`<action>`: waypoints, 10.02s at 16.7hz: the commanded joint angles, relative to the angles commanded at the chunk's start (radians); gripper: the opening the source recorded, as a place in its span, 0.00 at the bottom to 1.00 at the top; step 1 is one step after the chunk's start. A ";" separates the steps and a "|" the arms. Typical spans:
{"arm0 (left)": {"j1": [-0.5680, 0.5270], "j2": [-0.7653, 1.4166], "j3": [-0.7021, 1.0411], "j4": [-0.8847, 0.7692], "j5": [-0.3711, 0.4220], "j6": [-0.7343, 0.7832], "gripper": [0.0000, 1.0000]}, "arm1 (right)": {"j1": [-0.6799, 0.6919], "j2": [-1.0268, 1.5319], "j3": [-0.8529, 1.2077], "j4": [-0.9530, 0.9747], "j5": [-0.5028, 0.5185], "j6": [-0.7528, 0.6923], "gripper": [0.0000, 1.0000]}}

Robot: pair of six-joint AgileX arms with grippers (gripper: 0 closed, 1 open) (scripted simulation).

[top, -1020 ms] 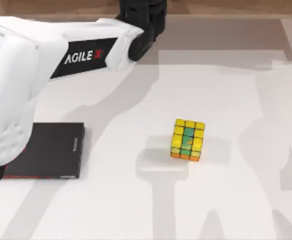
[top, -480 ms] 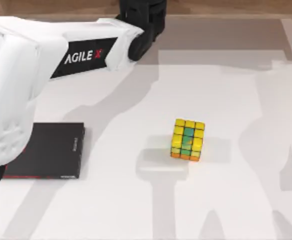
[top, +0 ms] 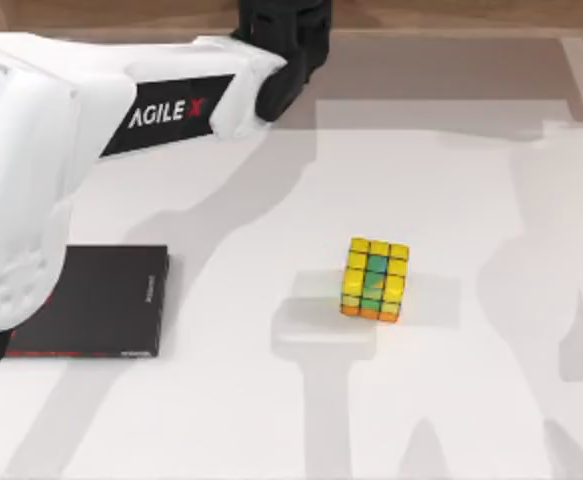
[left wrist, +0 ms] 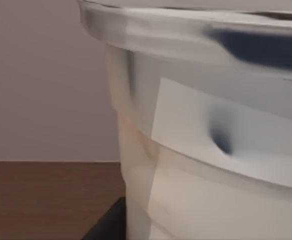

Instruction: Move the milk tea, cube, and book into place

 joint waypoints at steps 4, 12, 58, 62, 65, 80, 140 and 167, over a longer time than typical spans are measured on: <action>-0.004 -0.002 0.000 0.000 0.000 0.001 0.00 | 0.000 0.000 0.000 0.000 0.000 0.000 1.00; -0.060 -0.171 -0.281 0.075 -0.058 0.006 0.00 | 0.000 0.000 0.000 0.000 0.000 0.000 1.00; 0.947 -0.294 -0.999 0.527 0.971 0.069 0.00 | 0.000 0.000 0.000 0.000 0.000 0.000 1.00; 0.947 -0.269 -1.002 0.558 0.972 0.068 0.00 | 0.000 0.000 0.000 0.000 0.000 0.000 1.00; 0.947 -0.269 -1.002 0.558 0.972 0.068 0.08 | 0.000 0.000 0.000 0.000 0.000 0.000 1.00; 0.947 -0.269 -1.002 0.558 0.972 0.068 1.00 | 0.000 0.000 0.000 0.000 0.000 0.000 1.00; -0.068 0.040 0.482 -1.748 0.678 -0.453 1.00 | 0.000 0.000 0.000 0.000 0.000 0.000 1.00; -0.228 0.223 0.535 -1.891 0.530 -0.571 1.00 | 0.000 0.000 0.000 0.000 0.000 0.000 1.00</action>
